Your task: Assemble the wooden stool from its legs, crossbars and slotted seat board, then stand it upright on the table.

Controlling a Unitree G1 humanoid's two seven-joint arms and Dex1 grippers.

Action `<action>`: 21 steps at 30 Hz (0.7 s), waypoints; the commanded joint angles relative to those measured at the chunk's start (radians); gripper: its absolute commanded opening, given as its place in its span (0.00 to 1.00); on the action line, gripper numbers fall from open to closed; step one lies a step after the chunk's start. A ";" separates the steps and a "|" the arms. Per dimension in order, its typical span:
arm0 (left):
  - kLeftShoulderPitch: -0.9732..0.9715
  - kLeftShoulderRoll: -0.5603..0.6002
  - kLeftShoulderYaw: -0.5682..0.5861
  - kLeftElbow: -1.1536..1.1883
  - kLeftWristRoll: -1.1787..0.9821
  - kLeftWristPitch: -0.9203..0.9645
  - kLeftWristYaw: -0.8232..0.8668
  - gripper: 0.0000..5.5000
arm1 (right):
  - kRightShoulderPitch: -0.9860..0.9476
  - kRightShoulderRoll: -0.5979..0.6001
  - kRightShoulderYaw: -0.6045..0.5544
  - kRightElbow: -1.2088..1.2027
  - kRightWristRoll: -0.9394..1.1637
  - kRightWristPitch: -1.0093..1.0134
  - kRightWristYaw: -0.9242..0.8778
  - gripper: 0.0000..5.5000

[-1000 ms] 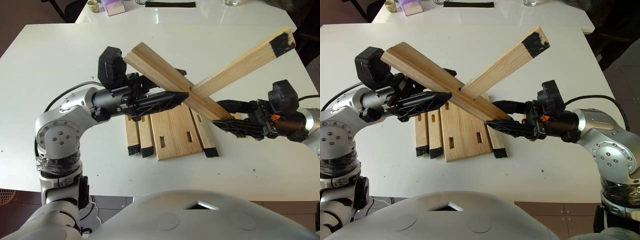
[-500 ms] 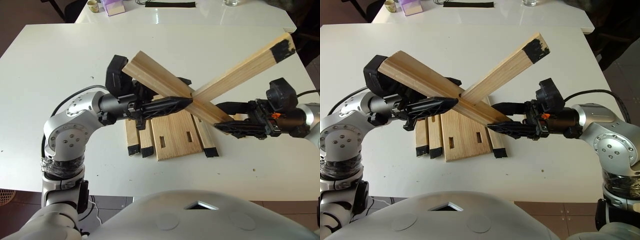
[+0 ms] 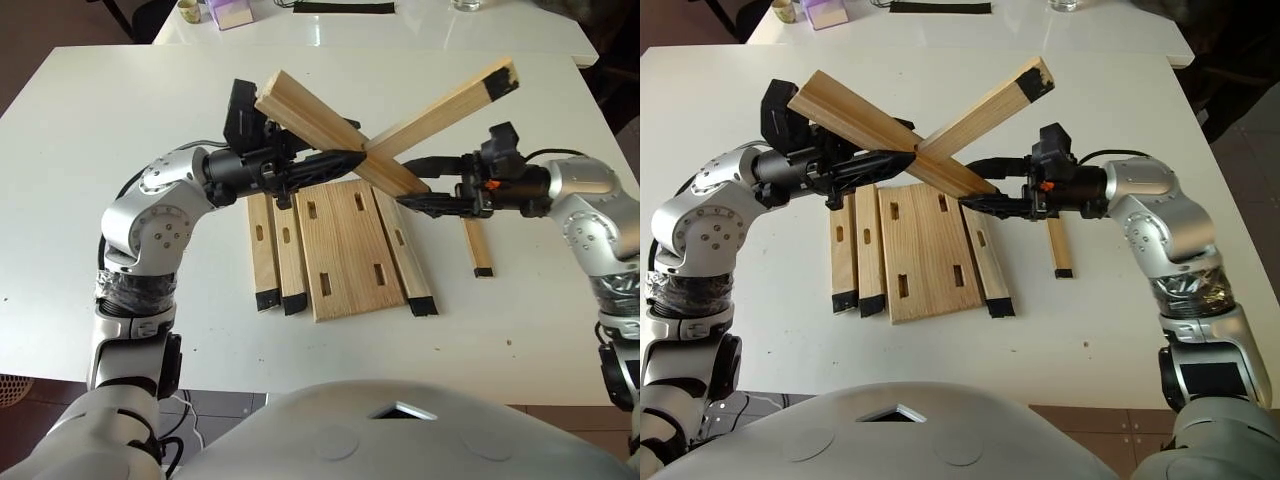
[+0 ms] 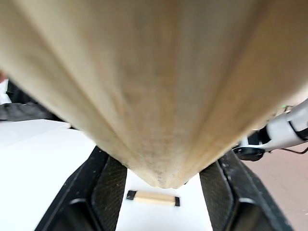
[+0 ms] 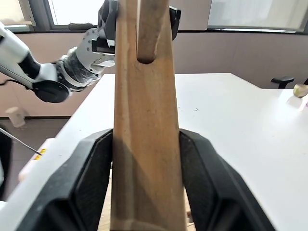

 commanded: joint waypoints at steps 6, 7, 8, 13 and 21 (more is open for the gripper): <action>-0.199 0.128 0.259 0.203 0.224 -0.160 0.247 0.39 | 0.046 -0.009 -0.380 0.114 -0.338 -0.139 -0.649 0.37; -0.178 0.121 0.261 0.186 0.229 -0.162 0.254 0.39 | 0.095 -0.002 -0.425 0.086 -0.317 -0.139 -0.654 0.37; -0.154 0.106 0.263 0.154 0.217 -0.143 0.274 0.39 | 0.132 0.016 -0.451 0.076 -0.289 -0.129 -0.659 0.37; -0.163 0.099 0.229 0.134 0.202 -0.109 0.242 0.39 | 0.132 0.034 -0.467 0.107 -0.283 -0.079 -0.681 0.37; -0.020 0.114 0.181 0.090 0.275 -0.152 0.160 0.39 | 0.366 0.001 -0.428 0.036 -0.316 -0.039 -0.543 0.37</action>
